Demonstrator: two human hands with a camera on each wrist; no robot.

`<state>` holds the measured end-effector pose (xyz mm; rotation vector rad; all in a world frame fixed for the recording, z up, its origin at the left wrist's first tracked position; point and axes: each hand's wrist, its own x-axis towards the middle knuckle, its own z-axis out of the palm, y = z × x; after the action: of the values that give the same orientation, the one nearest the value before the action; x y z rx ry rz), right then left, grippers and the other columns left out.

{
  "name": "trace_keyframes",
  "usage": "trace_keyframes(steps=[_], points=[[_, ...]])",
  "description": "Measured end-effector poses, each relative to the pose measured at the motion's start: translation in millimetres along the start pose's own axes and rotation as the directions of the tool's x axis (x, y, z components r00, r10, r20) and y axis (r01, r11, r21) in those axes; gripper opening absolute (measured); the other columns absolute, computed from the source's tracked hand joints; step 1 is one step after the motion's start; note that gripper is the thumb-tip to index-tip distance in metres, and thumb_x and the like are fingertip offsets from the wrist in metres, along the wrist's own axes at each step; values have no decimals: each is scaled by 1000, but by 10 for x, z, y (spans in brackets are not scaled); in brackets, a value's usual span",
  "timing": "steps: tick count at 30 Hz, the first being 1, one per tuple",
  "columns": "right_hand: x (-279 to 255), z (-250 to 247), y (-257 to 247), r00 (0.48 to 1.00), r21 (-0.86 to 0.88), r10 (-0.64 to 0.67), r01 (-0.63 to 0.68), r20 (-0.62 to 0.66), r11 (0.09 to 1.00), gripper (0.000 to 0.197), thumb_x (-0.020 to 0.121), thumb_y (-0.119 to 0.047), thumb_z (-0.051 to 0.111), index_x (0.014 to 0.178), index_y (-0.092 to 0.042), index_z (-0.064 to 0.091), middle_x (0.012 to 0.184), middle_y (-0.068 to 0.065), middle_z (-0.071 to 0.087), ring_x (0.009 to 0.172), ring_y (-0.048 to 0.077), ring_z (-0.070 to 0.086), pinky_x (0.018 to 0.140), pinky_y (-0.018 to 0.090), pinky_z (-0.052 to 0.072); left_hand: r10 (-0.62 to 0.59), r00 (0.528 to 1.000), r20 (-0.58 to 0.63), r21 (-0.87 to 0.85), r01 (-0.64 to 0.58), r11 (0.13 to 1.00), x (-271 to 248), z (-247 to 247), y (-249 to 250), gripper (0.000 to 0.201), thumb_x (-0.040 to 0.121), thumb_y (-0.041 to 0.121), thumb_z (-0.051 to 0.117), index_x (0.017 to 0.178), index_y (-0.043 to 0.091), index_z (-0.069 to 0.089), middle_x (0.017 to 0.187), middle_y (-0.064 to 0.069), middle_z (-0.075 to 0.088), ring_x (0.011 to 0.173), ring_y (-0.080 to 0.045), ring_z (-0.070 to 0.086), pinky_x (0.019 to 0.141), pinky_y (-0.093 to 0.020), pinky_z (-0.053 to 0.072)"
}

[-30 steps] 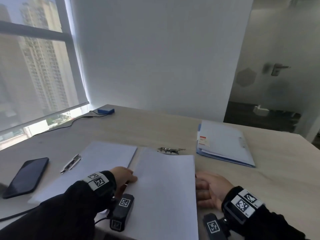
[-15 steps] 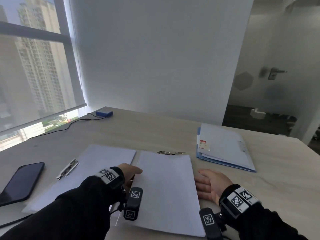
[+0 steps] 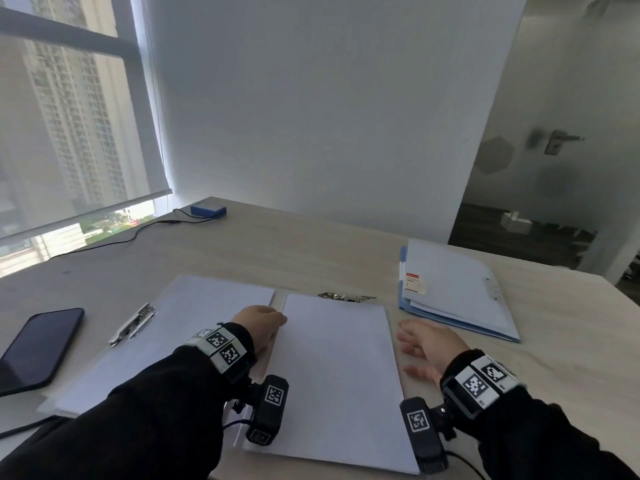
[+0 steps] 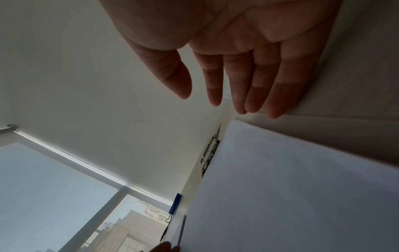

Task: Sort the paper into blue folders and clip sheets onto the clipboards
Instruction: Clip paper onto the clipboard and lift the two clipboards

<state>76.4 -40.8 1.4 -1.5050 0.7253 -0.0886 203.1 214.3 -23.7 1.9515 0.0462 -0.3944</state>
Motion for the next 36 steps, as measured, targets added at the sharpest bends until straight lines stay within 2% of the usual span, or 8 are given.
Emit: trace_keyframes(steps=[7,10,14,21,26,28,30,36], points=[[350,325,-201,998,315,32,-49,60,948,41,95,-20,52,134,-7,48,135,18,53,113,33,57,90,46,52,17,1000,9,24,-17,1000,53,-5,-132,42,84,24,61,125,20,61,119,-12,67,81,-23,61,71,-27,51],[517,480,-280,996,386,82,-87,30,918,45,97,-23,49,140,-11,43,144,21,45,124,36,51,94,48,48,27,999,19,32,-28,999,76,-13,-153,49,83,24,61,131,20,58,127,-13,64,110,-35,63,93,-39,53],[662,587,-384,994,416,95,-109,54,903,48,98,-25,44,145,-16,36,149,23,37,134,35,42,103,49,39,26,999,21,7,-26,1000,91,-31,-153,47,83,23,61,130,21,59,106,-7,68,72,-20,62,73,-28,52],[829,932,-586,988,-134,-156,157,14,979,52,89,-6,48,141,-3,41,147,19,44,135,34,43,107,45,37,43,997,60,-5,-43,999,110,-69,-161,40,78,23,60,118,30,62,107,0,67,79,-20,57,74,-26,48],[859,1271,-607,943,-796,-217,330,252,508,19,88,-3,40,78,-14,50,82,6,52,83,25,51,70,31,47,33,997,76,-18,-32,999,136,-92,-185,50,81,21,59,131,23,58,125,0,64,105,-20,62,75,-25,51],[834,1342,-630,940,-883,-170,336,295,329,33,92,-6,36,116,-10,58,119,11,60,113,28,54,88,28,46,39,996,74,-13,-38,999,140,-94,-190,51,80,21,59,131,24,57,126,1,64,107,-21,62,78,-26,52],[820,1382,-655,943,-933,-119,327,312,151,55,95,-8,37,150,-15,31,153,10,38,137,27,40,109,29,34,49,996,80,-19,-47,999,133,-96,-184,51,81,20,59,132,23,57,126,1,64,102,-20,62,76,-26,53],[781,1420,-642,939,-927,27,342,342,-152,68,94,-8,38,154,-21,11,158,8,30,140,27,37,112,32,30,59,994,93,-40,-55,998,129,-101,-178,51,82,20,58,133,22,55,125,-2,64,87,-17,61,71,-27,51]])
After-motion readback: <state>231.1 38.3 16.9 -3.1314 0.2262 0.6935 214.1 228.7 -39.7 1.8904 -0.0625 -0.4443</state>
